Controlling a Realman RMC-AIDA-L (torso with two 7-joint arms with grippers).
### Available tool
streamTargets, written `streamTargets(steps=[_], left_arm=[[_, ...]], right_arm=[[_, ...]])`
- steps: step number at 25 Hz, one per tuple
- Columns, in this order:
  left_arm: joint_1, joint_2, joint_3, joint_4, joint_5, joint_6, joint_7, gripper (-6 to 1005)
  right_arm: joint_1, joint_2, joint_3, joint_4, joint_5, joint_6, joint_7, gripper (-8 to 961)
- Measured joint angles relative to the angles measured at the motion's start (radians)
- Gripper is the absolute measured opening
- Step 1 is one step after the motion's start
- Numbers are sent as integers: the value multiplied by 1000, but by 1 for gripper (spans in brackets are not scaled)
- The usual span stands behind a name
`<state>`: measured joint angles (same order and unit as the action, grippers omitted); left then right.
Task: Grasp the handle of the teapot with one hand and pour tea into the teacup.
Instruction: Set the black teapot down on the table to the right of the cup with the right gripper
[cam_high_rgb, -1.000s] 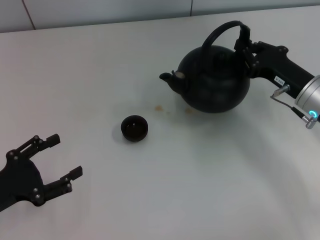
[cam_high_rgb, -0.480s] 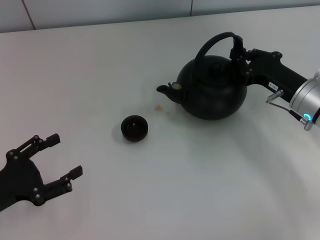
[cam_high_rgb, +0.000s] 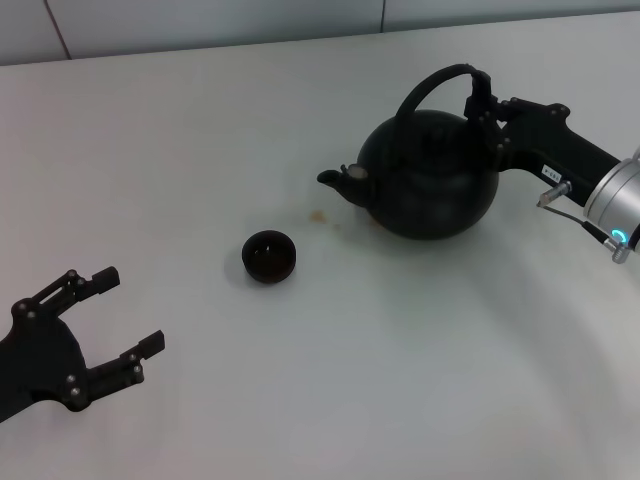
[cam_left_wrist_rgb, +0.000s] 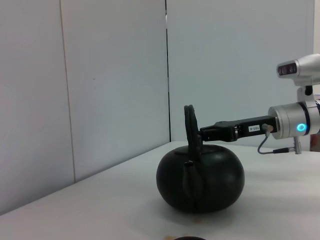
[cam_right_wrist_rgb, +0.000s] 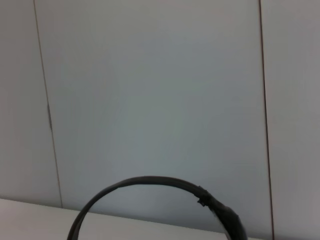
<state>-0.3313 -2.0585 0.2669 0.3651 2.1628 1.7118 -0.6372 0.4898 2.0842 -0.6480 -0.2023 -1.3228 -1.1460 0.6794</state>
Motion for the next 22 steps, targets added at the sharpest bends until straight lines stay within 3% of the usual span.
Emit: streamTargets(steps=[4,14,22], left_arm=[[0,0,0,0,0,0,-3,859],[0,0,-2,0,0,6,-4,859],[0,0,-1,0,0,7,-4,859]], right_arm=[[-1,-1,2,0,0,-4,0,86],[-11,-1,8,-3,3,-11,-24,274],[-15,0,13,-4,6,-12,-33,689]])
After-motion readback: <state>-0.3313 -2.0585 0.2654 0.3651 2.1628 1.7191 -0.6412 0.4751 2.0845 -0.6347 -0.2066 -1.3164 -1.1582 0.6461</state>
